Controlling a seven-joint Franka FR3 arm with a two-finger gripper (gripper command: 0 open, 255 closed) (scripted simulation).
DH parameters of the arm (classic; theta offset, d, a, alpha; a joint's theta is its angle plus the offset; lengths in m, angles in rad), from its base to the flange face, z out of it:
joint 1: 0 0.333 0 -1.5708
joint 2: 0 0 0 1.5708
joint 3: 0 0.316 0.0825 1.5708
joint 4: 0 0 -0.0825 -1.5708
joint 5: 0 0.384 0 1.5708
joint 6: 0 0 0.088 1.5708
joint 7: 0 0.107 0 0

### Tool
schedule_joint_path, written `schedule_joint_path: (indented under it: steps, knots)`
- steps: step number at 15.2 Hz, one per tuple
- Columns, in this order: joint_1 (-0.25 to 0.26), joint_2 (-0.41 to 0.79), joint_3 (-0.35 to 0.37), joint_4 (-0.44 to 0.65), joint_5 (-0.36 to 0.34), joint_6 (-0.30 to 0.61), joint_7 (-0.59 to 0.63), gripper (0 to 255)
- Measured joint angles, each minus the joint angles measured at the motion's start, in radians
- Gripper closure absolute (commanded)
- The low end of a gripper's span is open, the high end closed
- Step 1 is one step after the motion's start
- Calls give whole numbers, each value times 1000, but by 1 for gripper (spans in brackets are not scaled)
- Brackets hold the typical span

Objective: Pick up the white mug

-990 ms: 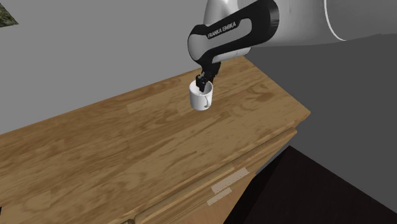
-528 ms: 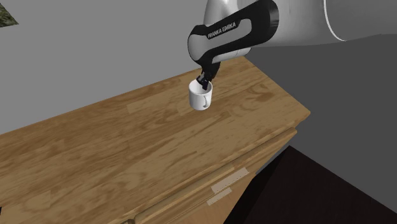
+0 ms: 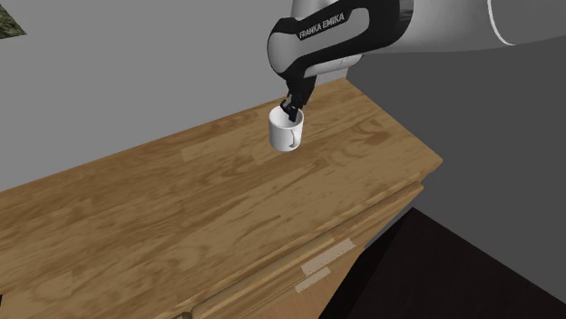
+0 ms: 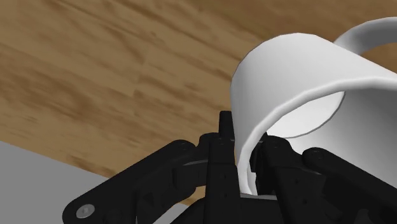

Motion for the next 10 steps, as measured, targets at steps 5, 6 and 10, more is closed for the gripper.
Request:
schedule_joint_path:
  steps: [5,6,10]
  knots:
    - [2,-29,-5,22,-9,-51,8,255]
    - [3,-36,-6,26,-11,-61,10,255]
    - [4,-52,-8,50,-18,-100,17,255]
